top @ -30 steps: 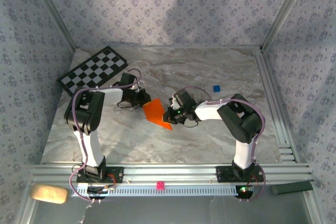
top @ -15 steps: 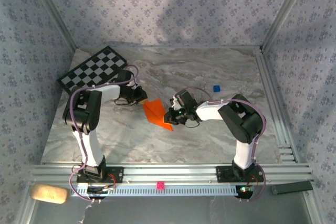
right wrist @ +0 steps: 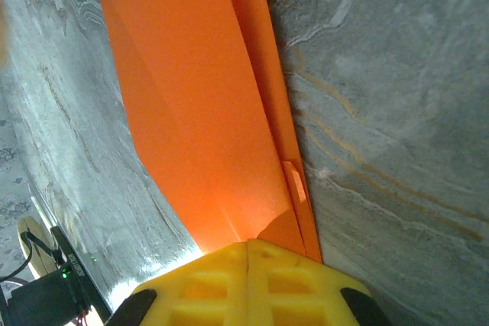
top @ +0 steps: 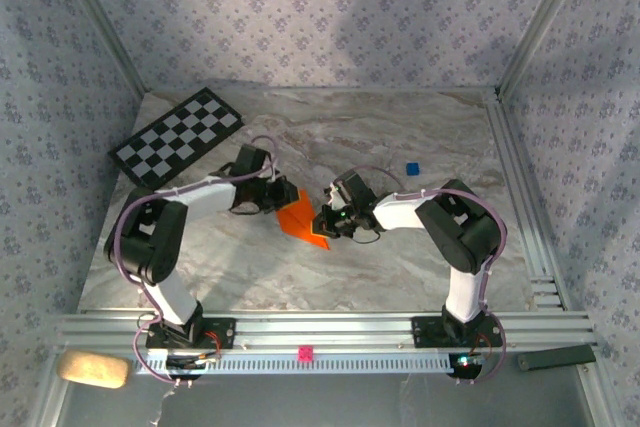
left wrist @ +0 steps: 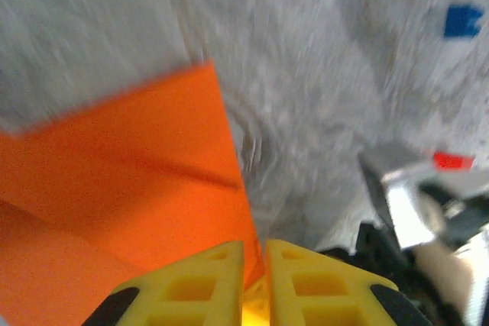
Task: Fold a paper plane with a square sheet of paper (pick it up from the middle)
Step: Fourth fold the wing at the center of the table.
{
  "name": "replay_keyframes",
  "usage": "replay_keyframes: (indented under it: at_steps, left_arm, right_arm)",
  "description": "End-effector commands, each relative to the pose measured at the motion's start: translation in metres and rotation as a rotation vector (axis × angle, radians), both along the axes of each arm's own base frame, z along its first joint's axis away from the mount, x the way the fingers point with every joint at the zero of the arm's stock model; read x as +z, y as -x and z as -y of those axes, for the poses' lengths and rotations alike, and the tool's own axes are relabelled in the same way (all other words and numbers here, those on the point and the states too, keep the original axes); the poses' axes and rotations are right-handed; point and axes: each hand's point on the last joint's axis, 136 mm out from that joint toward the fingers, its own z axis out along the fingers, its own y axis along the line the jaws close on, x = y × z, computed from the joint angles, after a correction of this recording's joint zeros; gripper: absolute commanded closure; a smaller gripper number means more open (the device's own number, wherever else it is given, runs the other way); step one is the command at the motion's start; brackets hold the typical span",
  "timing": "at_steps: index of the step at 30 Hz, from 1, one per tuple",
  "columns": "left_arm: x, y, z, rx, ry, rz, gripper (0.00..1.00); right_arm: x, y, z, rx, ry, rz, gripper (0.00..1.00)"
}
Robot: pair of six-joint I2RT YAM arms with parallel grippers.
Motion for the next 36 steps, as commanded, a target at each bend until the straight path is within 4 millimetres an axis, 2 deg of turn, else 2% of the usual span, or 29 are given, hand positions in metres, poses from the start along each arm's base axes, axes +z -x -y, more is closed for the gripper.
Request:
replay_keyframes:
  at_steps: [1, 3, 6, 9, 11, 18, 22, 25, 29, 34, 36]
  left_arm:
    - [-0.004, 0.008, 0.017, -0.015, 0.045, -0.015, 0.86]
    - [-0.014, 0.013, 0.018, -0.02, 0.039, -0.028, 0.86]
    - [-0.036, 0.019, 0.005, -0.007, -0.029, -0.047, 0.87]
    - [-0.051, 0.013, -0.011, -0.002, -0.1, -0.038, 0.88]
    - [-0.056, 0.001, -0.025, 0.021, -0.127, -0.028, 0.88]
    - [-0.055, -0.029, -0.06, 0.1, -0.146, -0.035, 0.88]
    - [-0.052, -0.043, -0.07, 0.137, -0.143, -0.04, 0.88]
    - [-0.05, -0.05, -0.072, 0.14, -0.152, -0.054, 0.88]
    - [-0.034, -0.058, -0.07, 0.144, -0.143, -0.024, 0.87]
    - [-0.007, -0.057, -0.069, 0.157, -0.132, 0.034, 0.84]
    - [-0.004, -0.053, -0.067, 0.146, -0.138, 0.048, 0.8]
  right_arm:
    - [-0.057, 0.037, 0.045, -0.044, 0.219, -0.189, 1.0]
    - [-0.058, 0.037, 0.046, -0.047, 0.224, -0.19, 1.0]
    - [-0.06, 0.039, 0.048, -0.047, 0.234, -0.195, 1.0]
    - [-0.062, 0.041, 0.049, -0.045, 0.236, -0.201, 1.0]
    - [-0.063, 0.042, 0.049, -0.044, 0.238, -0.203, 1.0]
    - [-0.065, 0.045, 0.051, -0.037, 0.242, -0.208, 1.0]
    - [-0.064, 0.045, 0.05, -0.035, 0.242, -0.208, 1.0]
    - [-0.064, 0.045, 0.049, -0.031, 0.24, -0.208, 1.0]
    - [-0.064, 0.045, 0.048, -0.029, 0.241, -0.21, 1.0]
    - [-0.062, 0.043, 0.047, -0.033, 0.237, -0.207, 1.0]
    - [-0.062, 0.042, 0.046, -0.033, 0.236, -0.206, 1.0]
